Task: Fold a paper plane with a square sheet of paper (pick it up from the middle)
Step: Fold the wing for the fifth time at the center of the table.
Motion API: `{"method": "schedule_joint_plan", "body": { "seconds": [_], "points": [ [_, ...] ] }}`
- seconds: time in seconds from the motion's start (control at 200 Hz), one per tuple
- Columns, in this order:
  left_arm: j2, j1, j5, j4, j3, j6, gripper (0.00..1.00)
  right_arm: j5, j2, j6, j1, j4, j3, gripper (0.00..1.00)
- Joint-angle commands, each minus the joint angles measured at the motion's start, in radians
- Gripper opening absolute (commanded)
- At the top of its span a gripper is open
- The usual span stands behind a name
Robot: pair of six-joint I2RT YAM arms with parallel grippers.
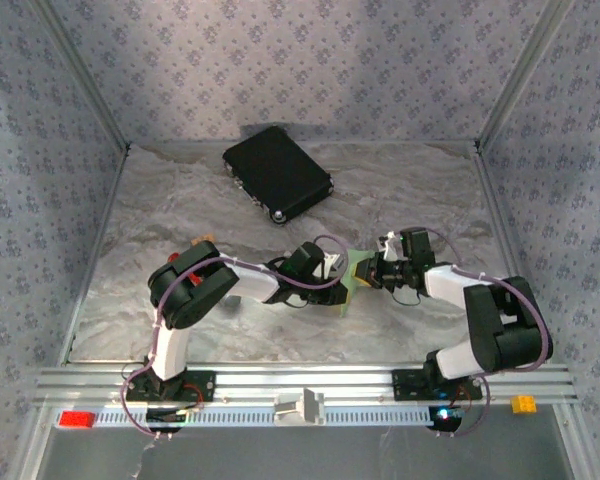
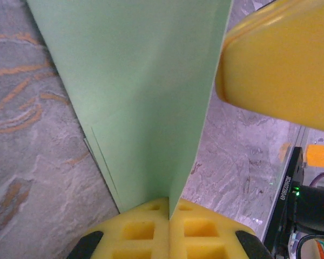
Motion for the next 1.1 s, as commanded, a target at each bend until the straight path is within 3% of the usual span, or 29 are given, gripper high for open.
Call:
{"method": "schedule_joint_plan", "body": {
  "seconds": [0.0, 0.495, 1.094],
  "points": [
    [0.013, 0.007, -0.020, -0.096, -0.039, -0.025, 0.00, -0.022, 0.025, -0.024, 0.001, 0.020, 0.030, 0.09],
    [0.033, 0.019, -0.023, -0.146, -0.019, -0.059, 0.00, -0.053, 0.090, -0.025, 0.002, 0.065, 0.040, 0.09],
    [0.036, 0.020, -0.026, -0.189, -0.003, -0.049, 0.00, -0.007, 0.165, -0.064, -0.011, 0.055, 0.066, 0.09]
  ]
}}
